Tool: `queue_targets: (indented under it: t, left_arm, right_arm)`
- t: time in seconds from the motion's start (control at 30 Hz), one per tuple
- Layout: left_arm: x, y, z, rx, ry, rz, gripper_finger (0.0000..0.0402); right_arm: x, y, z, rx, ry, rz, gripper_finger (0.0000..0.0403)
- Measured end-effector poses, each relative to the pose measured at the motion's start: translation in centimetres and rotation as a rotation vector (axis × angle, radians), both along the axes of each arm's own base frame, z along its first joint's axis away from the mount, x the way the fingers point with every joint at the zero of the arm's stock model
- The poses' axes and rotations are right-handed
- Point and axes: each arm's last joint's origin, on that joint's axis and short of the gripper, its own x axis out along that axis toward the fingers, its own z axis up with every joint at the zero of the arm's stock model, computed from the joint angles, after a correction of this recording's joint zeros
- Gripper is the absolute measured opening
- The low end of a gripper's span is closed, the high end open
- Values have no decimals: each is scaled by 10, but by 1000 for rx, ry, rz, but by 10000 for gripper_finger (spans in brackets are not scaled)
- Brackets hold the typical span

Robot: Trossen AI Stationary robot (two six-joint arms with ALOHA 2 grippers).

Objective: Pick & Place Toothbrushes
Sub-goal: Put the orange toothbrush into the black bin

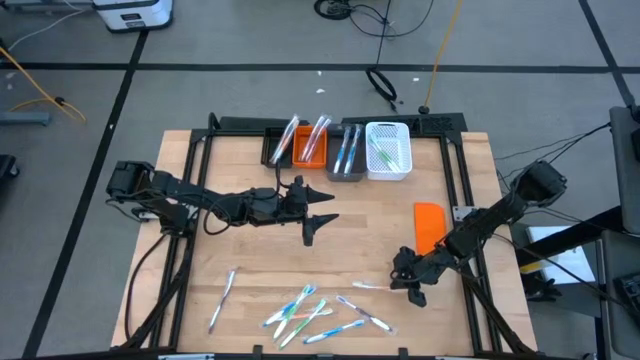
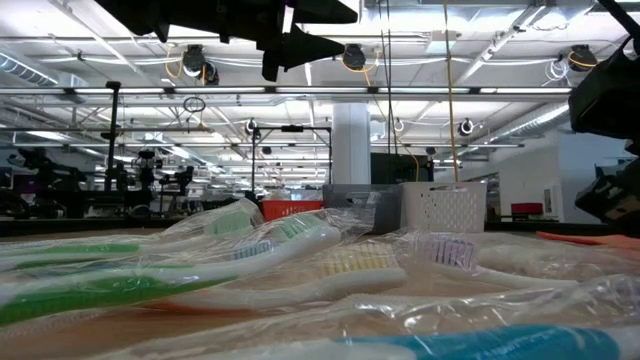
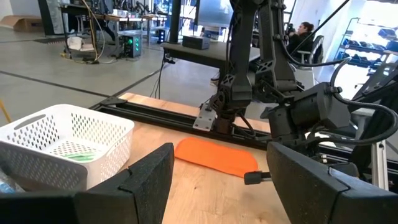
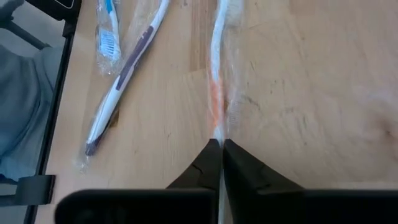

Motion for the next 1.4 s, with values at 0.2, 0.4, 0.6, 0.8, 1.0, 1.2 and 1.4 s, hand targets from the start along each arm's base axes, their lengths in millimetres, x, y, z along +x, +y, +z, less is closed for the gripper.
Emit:
queue_targets:
  t: [0.2,0.4,0.6,0.8,1.0,1.2,1.4]
  left_arm:
    - [0,0,0,0,0,0,260]
    - [0,0,0,0,0,0,260]
    - [0,0,0,0,0,0,260]
    - [0,0,0,-4,-1,0,260]
    - [0,0,0,-5,-1,0,260]
    - [0,0,0,-5,-2,0,260]
    - [0,0,0,-5,-2,0,260]
  right_arm:
    - [0,0,0,-12,-7,13,2]
    - [0,-1,3,-39,-43,8,1]
    - [0,-5,20,-68,-164,4,1]
    - [-1,-9,42,-118,-326,-27,1]
    - [-4,-15,62,-184,-467,-70,0]
    - [-5,-20,78,-251,-595,-142,0]
    - [-1,-26,95,-307,-746,-212,0]
